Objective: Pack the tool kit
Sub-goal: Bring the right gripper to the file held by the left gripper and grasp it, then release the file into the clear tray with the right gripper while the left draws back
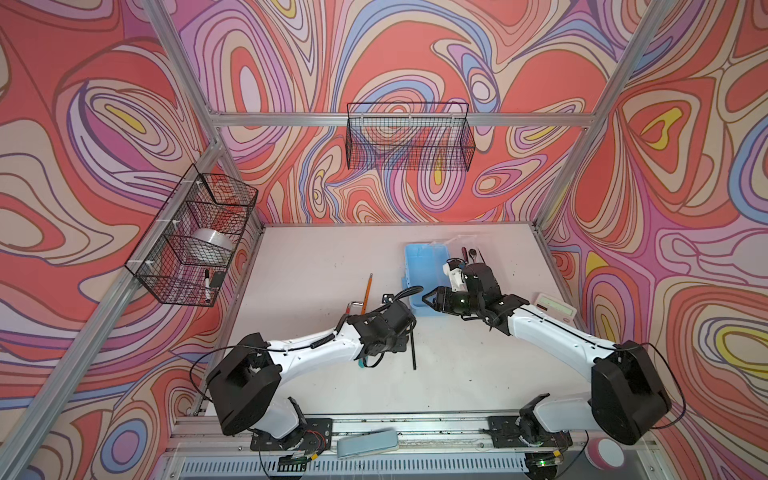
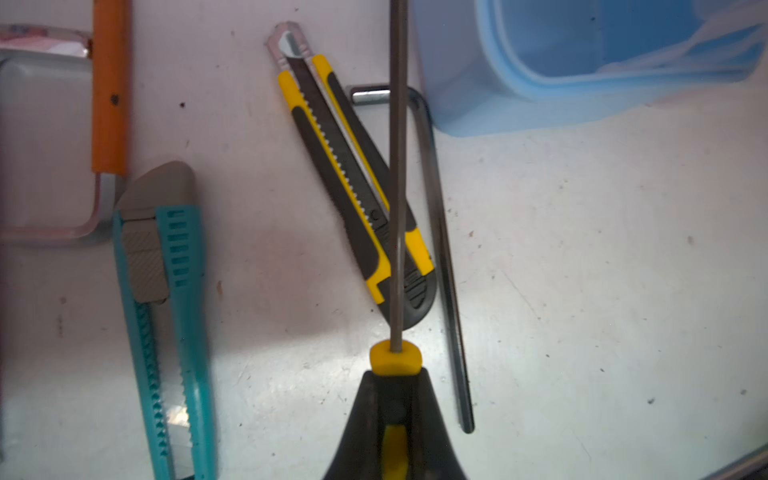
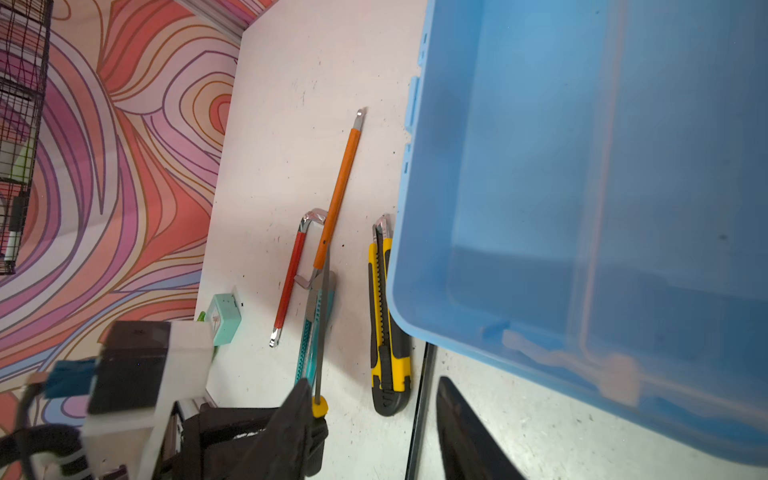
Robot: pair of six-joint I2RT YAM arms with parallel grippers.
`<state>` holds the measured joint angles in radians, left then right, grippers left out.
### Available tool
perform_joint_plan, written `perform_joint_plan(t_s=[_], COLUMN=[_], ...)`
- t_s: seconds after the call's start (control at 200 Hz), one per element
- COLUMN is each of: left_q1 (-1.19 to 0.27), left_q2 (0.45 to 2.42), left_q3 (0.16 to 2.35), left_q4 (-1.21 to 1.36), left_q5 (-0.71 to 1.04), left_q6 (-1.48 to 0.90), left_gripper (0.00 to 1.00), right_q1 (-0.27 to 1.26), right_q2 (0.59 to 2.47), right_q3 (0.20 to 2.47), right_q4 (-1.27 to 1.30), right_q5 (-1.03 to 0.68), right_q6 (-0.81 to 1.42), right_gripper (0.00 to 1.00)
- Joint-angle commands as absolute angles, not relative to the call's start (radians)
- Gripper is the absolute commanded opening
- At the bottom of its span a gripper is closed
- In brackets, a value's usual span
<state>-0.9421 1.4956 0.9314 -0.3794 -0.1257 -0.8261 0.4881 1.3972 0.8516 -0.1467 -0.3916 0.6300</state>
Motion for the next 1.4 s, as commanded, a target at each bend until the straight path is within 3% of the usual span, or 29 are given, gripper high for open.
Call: perform_joint_plan(t_s=[0.0,0.591,0.686,0.796,0.901,1.001,1.071,1.182,1.392], left_q1=[-0.945,-0.945,-0.945,-0.945,-0.944,-0.94,-0.939,-0.933,-0.878], left_q2=[1.487,1.491,1.48,1.473,1.454,1.42,1.386,1.341,1.368], left_q3=[0.953,0.946,0.932,0.915,0.882,0.847,0.825,0.806,0.841], left_q4=[-0.322,-0.14,-0.111,-0.102,-0.094,-0.11,-0.141,-0.213,-0.447], left_q5=[-0.087,0.009,0.01,0.004,-0.013,-0.051,-0.099,-0.171,-0.213], left_q6=[-0.796,-0.788,-0.793,-0.807,-0.848,-0.877,-0.887,-0.879,-0.901], left_gripper=[0.0,0.0,0.0,0.0,0.19,0.56,0.72,0.83,0.87], right_q1=[0.507,0.57,0.572,0.572,0.572,0.563,0.539,0.455,0.201], right_q2=[1.425,1.503,1.508,1.503,1.492,1.464,1.439,1.39,1.36], right_q3=[0.857,0.862,0.869,0.874,0.891,0.905,0.928,0.99,1.19], right_q4=[-0.085,-0.011,-0.012,-0.026,-0.086,-0.139,-0.203,-0.339,-0.614], right_q5=[-0.408,-0.425,-0.431,-0.431,-0.419,-0.4,-0.388,-0.363,-0.297], right_q6=[0.655,0.7,0.703,0.703,0.675,0.634,0.591,0.49,0.24], right_gripper=[0.49,0.41,0.3,0.04,0.0,0.0,0.0,0.0,0.0])
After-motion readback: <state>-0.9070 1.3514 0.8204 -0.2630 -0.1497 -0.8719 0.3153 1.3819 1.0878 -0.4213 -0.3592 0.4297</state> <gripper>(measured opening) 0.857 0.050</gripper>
